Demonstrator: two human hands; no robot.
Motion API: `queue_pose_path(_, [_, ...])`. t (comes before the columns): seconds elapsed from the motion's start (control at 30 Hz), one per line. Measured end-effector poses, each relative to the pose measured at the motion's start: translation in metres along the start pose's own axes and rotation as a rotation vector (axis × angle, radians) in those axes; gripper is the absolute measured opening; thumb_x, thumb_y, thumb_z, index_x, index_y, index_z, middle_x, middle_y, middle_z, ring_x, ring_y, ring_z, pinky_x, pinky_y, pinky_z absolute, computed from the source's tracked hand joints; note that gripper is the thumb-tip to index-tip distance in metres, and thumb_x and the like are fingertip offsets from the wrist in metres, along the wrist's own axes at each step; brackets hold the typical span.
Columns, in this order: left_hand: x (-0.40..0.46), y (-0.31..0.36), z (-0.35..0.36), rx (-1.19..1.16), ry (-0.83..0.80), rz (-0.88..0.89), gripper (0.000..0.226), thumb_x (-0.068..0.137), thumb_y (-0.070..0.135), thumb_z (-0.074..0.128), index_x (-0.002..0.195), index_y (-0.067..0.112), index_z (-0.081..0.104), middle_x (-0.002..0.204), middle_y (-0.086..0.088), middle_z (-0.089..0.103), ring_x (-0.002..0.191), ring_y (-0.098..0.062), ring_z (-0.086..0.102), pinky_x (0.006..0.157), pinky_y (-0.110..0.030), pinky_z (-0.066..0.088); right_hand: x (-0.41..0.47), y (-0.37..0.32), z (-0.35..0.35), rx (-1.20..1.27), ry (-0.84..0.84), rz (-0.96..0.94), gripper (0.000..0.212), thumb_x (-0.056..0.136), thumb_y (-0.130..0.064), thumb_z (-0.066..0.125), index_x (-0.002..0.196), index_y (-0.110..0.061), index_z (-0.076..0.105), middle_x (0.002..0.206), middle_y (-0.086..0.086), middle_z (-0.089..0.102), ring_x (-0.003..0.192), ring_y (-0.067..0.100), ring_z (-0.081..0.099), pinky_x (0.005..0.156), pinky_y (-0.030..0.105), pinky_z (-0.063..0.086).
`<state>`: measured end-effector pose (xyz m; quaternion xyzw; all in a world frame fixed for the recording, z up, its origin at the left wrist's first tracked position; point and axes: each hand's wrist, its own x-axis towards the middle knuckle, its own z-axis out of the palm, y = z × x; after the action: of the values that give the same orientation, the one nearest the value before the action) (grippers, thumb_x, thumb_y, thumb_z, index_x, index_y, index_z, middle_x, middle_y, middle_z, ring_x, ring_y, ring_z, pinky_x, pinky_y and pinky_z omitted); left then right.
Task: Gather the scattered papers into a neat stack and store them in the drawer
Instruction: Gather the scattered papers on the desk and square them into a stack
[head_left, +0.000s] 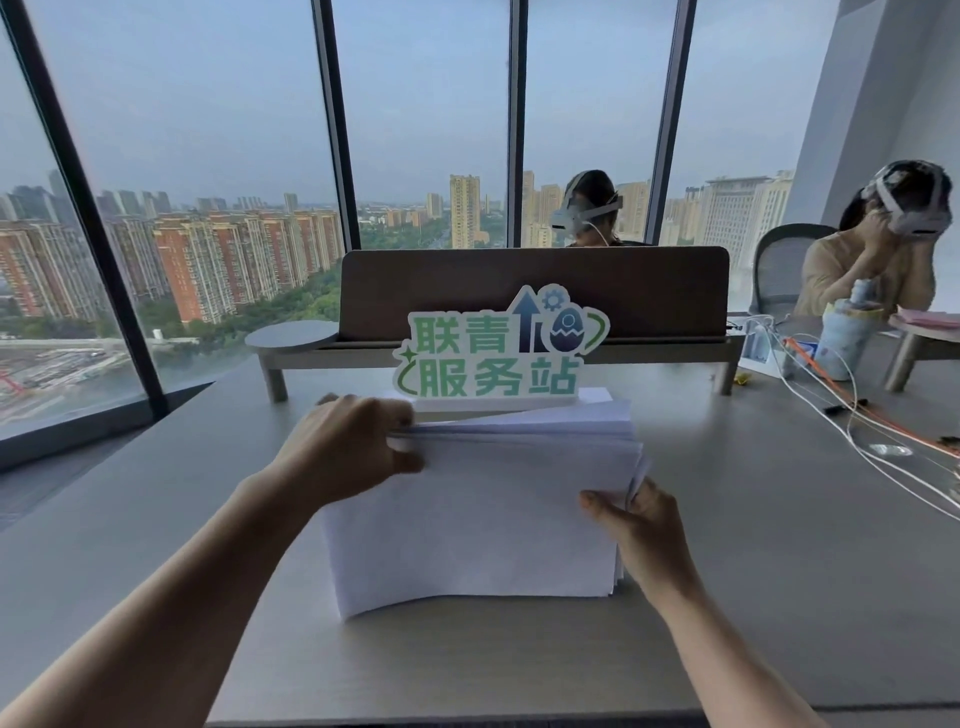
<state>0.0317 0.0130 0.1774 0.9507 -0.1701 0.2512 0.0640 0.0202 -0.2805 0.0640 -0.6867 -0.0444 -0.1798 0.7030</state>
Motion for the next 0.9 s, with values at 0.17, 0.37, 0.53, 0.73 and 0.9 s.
queue_pose_path(0.17, [-0.014,-0.033,0.014,-0.375,0.084,-0.128,0.04,0.062,0.035,0.087,0.093,0.038,0.061,0.085,0.004,0.069,0.08,-0.022,0.068,0.075,-0.036,0.055,0.002,0.002,0.0,-0.007,-0.006,-0.01,0.023,0.08,0.004,0.071,0.09,-0.016,0.073,0.088,0.0,0.077,0.085,0.019,0.072,0.078,0.038,0.057])
queue_pose_path(0.37, [-0.034,-0.041,0.037,-0.95,0.281,-0.376,0.075,0.062,0.01,0.088,0.119,0.044,0.051,0.089,0.003,0.063,0.075,-0.009,0.062,0.072,-0.025,0.054,0.003,0.005,0.001,0.005,0.006,-0.007,0.022,0.08,0.003,0.072,0.091,-0.016,0.074,0.089,0.003,0.077,0.087,0.024,0.072,0.082,0.046,0.056])
queue_pose_path(0.53, [-0.068,-0.036,0.076,-1.412,-0.002,-0.557,0.085,0.039,0.041,0.094,0.113,0.01,0.066,0.104,-0.011,0.074,0.1,-0.028,0.069,0.075,-0.028,0.056,0.006,0.008,0.002,0.045,0.02,0.007,0.021,0.08,0.004,0.072,0.088,-0.015,0.074,0.088,0.002,0.077,0.088,0.027,0.072,0.08,0.042,0.057])
queue_pose_path(0.73, [-0.076,-0.02,0.1,-1.393,0.15,-0.737,0.056,0.04,0.024,0.091,0.087,0.0,0.072,0.078,-0.01,0.075,0.074,-0.025,0.066,0.065,-0.031,0.056,0.016,0.007,-0.001,-0.006,-0.038,0.037,0.016,0.083,-0.004,0.072,0.094,-0.015,0.072,0.097,0.005,0.076,0.093,0.026,0.072,0.089,0.053,0.054])
queue_pose_path(0.9, [-0.053,-0.013,0.087,-1.359,0.355,-0.715,0.018,0.068,-0.001,0.079,0.08,0.009,0.07,0.066,0.0,0.071,0.067,-0.019,0.059,0.066,-0.031,0.049,0.023,-0.018,-0.001,-0.022,-0.057,-0.017,0.016,0.082,-0.015,0.074,0.097,-0.011,0.07,0.094,0.004,0.077,0.088,0.022,0.073,0.082,0.043,0.058])
